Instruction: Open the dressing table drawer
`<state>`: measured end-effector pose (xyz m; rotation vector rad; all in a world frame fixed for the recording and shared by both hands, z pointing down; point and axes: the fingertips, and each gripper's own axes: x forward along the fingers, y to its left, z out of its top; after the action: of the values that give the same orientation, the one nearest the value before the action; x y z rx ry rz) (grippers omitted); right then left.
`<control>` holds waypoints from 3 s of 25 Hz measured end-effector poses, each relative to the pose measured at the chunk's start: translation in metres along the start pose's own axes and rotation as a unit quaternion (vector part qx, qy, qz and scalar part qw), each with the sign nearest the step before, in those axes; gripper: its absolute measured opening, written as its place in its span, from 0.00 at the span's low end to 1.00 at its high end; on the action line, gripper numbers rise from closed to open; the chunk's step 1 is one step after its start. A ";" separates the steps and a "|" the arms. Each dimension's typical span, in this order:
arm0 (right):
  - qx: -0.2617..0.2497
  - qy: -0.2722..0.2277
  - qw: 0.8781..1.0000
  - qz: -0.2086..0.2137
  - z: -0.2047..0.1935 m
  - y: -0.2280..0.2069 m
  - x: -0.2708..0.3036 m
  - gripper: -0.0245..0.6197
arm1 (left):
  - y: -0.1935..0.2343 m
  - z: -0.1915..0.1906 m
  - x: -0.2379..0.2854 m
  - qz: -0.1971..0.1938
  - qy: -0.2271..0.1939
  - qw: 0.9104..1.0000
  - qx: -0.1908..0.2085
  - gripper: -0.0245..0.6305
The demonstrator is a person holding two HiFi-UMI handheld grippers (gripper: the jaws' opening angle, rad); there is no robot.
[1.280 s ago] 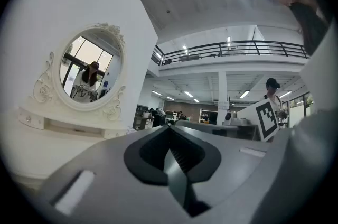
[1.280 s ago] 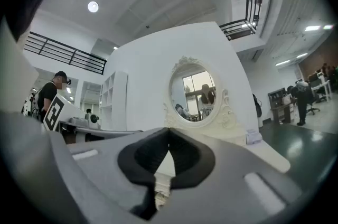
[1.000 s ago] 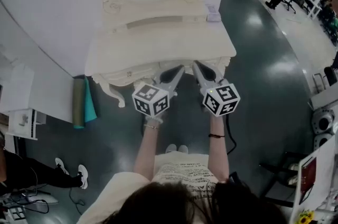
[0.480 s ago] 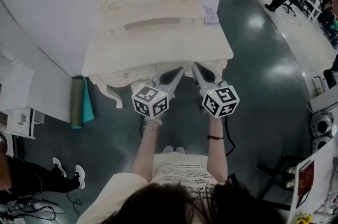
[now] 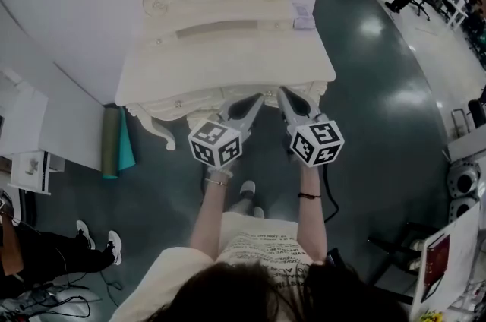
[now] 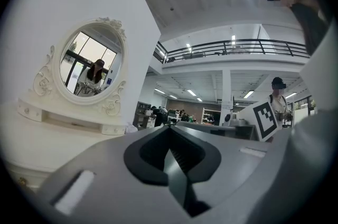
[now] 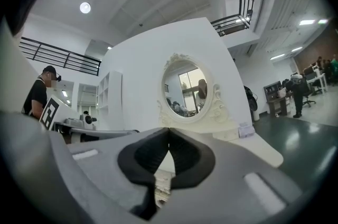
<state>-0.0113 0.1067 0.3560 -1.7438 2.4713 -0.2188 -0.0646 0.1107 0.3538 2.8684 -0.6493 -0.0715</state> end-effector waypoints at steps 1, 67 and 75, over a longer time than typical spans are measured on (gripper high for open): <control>0.001 0.000 1.000 -0.002 0.000 -0.002 0.001 0.04 | 0.001 -0.001 0.002 0.000 0.001 1.000 0.000 0.04; 0.019 0.065 0.998 -0.008 -0.011 -0.211 0.234 0.04 | 0.207 0.002 0.229 0.003 0.022 0.999 -0.039 0.04; 0.022 0.084 0.996 0.012 -0.017 -0.241 0.263 0.04 | 0.231 0.001 0.261 0.020 0.022 0.998 -0.051 0.04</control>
<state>0.1210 -0.2199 0.4148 -1.7429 2.5791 -0.4307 0.0737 -0.2057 0.3995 2.7505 -0.6738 -0.0357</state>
